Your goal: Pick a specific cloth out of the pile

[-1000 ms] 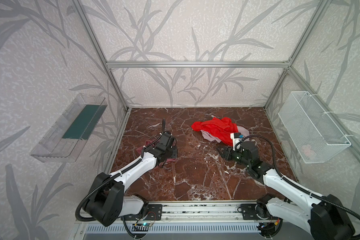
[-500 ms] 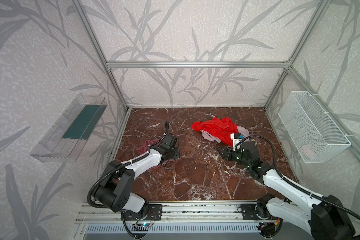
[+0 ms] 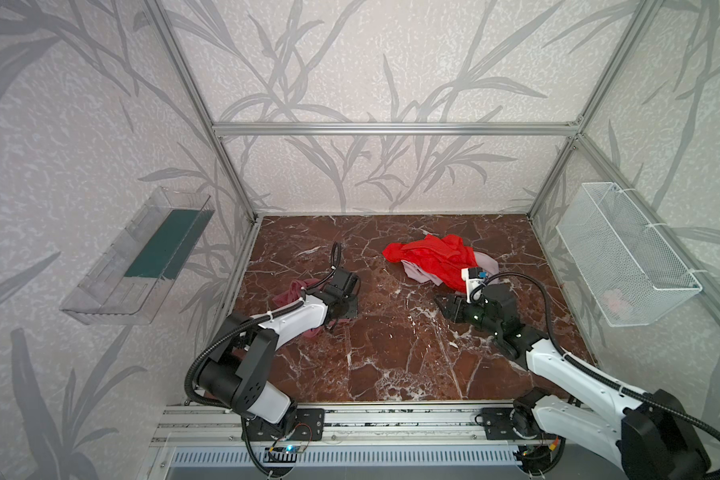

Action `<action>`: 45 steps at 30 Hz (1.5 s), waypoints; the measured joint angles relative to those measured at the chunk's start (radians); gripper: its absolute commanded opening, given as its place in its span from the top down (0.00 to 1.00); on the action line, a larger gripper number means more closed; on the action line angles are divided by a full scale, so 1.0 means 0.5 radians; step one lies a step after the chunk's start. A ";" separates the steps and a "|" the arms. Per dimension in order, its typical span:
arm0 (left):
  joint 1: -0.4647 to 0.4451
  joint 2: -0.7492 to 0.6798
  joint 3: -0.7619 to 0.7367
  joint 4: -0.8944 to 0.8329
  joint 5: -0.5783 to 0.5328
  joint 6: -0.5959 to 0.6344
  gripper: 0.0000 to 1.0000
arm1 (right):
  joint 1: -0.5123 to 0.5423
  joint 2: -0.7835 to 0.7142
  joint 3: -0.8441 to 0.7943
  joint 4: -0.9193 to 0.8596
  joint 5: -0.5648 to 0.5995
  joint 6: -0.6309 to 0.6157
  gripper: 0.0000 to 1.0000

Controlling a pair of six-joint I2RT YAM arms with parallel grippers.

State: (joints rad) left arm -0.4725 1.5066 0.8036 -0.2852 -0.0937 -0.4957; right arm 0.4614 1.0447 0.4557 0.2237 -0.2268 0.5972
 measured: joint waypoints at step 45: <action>0.658 -0.183 0.201 -0.095 -0.105 -0.006 0.57 | 0.000 0.149 -0.001 0.030 -0.020 0.000 0.41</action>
State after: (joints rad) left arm -0.1432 1.4151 0.9039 -0.3328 -0.1459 -0.4988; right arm 0.4614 1.1191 0.4553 0.2386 -0.2367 0.5972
